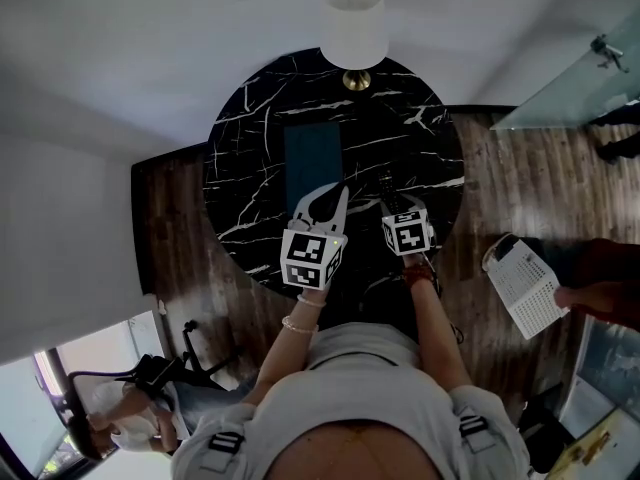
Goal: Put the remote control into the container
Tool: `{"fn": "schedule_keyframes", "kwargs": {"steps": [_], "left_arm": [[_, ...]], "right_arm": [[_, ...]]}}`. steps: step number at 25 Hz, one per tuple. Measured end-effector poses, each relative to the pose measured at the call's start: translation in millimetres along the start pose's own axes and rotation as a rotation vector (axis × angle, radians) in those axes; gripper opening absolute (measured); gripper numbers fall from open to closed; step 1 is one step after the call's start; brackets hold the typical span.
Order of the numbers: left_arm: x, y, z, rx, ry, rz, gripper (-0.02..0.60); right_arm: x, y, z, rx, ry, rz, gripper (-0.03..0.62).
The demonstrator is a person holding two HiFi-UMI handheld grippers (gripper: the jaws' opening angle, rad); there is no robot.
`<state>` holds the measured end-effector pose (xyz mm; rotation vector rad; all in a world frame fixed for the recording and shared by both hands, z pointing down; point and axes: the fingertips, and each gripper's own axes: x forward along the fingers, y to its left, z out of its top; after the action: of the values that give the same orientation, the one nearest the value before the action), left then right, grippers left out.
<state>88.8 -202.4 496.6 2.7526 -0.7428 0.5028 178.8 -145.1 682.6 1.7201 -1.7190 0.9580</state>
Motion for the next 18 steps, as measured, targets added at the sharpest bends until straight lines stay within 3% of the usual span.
{"fn": "schedule_keyframes", "kwargs": {"steps": [18], "left_arm": [[3,33,-10,-0.052,0.023,0.017,0.008]], "right_arm": [[44,-17,-22,0.022,0.154,-0.09,0.218]]}}
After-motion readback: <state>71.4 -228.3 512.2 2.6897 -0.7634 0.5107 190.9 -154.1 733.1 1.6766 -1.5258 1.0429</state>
